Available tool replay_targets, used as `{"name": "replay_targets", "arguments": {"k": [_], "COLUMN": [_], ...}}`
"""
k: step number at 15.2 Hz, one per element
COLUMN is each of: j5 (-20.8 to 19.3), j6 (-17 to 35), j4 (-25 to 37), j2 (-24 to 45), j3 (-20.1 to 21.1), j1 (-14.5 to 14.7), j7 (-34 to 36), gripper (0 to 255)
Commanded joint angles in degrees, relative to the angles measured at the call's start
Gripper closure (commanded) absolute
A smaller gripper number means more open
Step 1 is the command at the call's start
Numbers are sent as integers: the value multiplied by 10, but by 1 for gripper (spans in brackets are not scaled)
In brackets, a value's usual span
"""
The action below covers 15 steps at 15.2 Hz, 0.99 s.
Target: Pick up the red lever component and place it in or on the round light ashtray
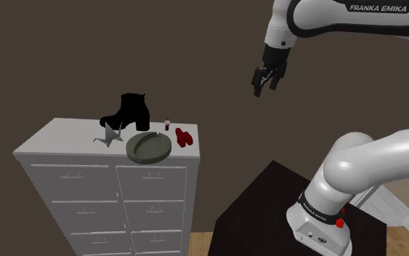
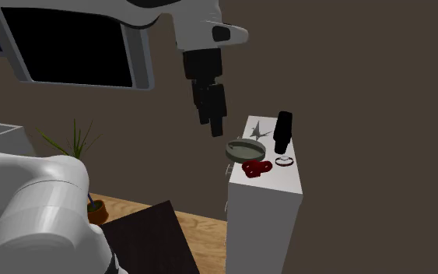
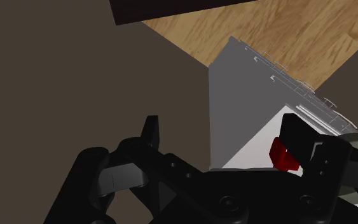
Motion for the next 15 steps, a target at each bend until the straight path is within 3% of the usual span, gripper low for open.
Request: {"name": "replay_targets", "arguments": {"k": [1, 15], "j5": [0, 40], "j6": [0, 224], "j4": [0, 28], "j2": [0, 260], "j3": [0, 19], "j1": [0, 24], "j7": [0, 24], "gripper": [0, 0]}}
